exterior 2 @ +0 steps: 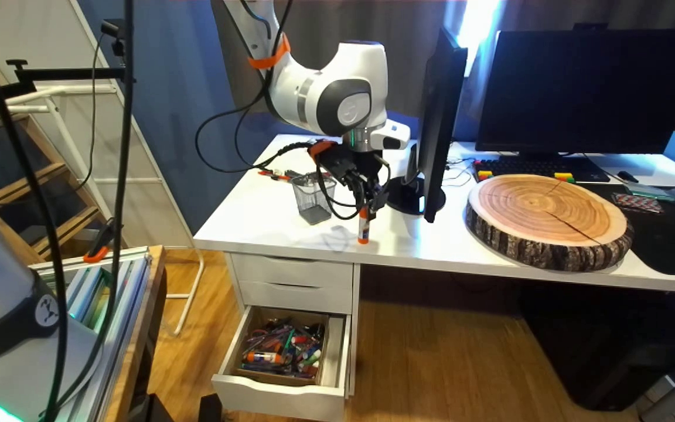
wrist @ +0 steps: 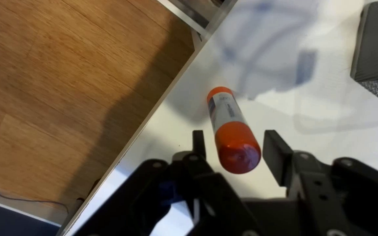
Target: Put the bin on its bottom, then place the glue stick inside
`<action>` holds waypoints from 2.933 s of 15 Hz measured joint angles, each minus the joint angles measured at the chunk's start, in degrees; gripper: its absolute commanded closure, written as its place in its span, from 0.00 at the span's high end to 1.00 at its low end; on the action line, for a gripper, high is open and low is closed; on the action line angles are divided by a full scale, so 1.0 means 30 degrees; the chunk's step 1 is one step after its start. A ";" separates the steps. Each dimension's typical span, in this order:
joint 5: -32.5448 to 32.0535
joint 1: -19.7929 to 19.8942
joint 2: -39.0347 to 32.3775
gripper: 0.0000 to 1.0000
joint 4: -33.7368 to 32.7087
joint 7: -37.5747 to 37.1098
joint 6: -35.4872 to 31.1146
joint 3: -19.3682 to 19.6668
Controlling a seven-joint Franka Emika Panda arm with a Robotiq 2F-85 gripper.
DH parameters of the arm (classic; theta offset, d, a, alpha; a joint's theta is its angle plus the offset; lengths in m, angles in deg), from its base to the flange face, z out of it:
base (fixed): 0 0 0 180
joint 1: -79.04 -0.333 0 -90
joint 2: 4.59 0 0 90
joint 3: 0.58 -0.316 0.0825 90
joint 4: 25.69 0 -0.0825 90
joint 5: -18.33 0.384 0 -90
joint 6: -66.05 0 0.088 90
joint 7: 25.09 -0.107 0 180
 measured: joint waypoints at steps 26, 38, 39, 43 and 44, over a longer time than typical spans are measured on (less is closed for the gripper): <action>-0.1815 -0.1842 0.5250 0.08 0.0373 0.0023 0.4439 -0.3102; 0.0572 -0.0942 0.2901 0.08 0.0647 0.2051 0.3565 -0.3893; 0.0685 -0.0930 0.2678 0.08 0.0636 0.2146 0.3390 -0.3918; 0.0720 -0.0949 0.1973 0.08 0.0524 0.2180 0.2682 -0.3954; 0.0721 -0.0965 0.1842 0.08 0.0503 0.2180 0.2515 -0.3954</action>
